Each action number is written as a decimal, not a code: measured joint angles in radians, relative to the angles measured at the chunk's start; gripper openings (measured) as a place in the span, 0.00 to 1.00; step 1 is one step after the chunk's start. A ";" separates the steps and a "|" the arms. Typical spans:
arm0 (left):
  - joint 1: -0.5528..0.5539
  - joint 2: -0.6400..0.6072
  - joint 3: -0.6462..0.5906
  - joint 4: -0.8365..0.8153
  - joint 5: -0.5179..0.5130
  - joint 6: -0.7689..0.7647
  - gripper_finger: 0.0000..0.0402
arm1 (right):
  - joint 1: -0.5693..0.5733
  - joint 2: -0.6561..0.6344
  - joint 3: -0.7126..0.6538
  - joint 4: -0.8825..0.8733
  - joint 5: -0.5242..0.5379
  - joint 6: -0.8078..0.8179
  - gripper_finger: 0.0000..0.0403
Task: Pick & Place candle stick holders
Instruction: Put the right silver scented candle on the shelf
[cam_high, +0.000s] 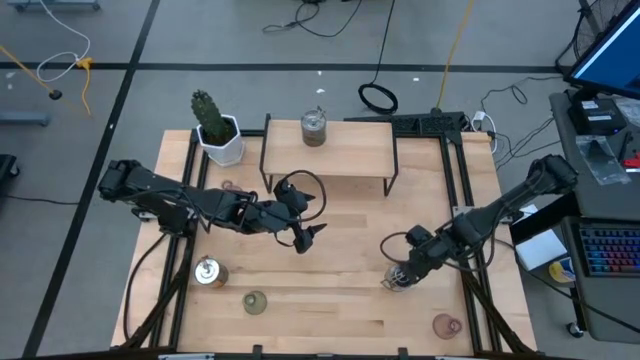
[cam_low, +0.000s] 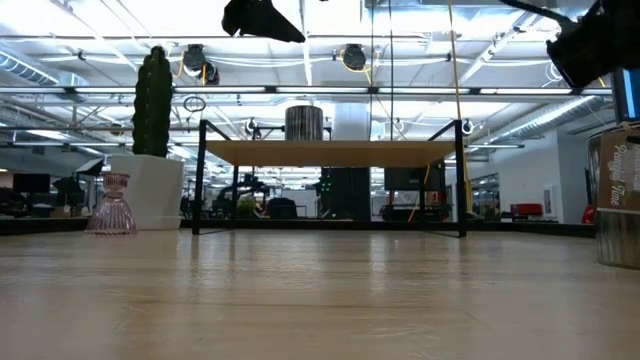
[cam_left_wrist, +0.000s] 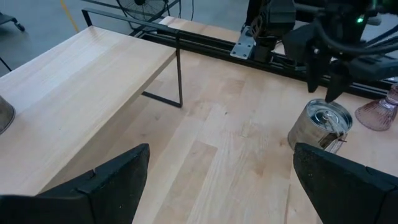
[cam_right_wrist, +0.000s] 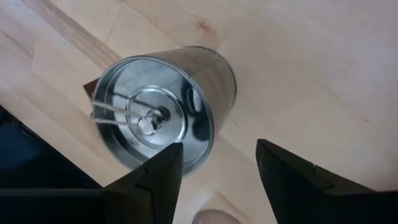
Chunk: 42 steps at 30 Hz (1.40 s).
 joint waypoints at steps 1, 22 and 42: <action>0.000 0.000 0.000 0.000 0.000 -0.001 0.97 | 0.001 0.000 -0.012 0.018 0.000 0.003 0.48; 0.000 0.000 0.000 0.001 0.001 -0.009 0.97 | 0.000 -0.003 -0.130 0.167 0.003 0.018 0.21; 0.000 0.000 0.000 0.002 0.001 -0.006 0.97 | 0.001 -0.001 -0.133 0.107 0.031 0.022 0.00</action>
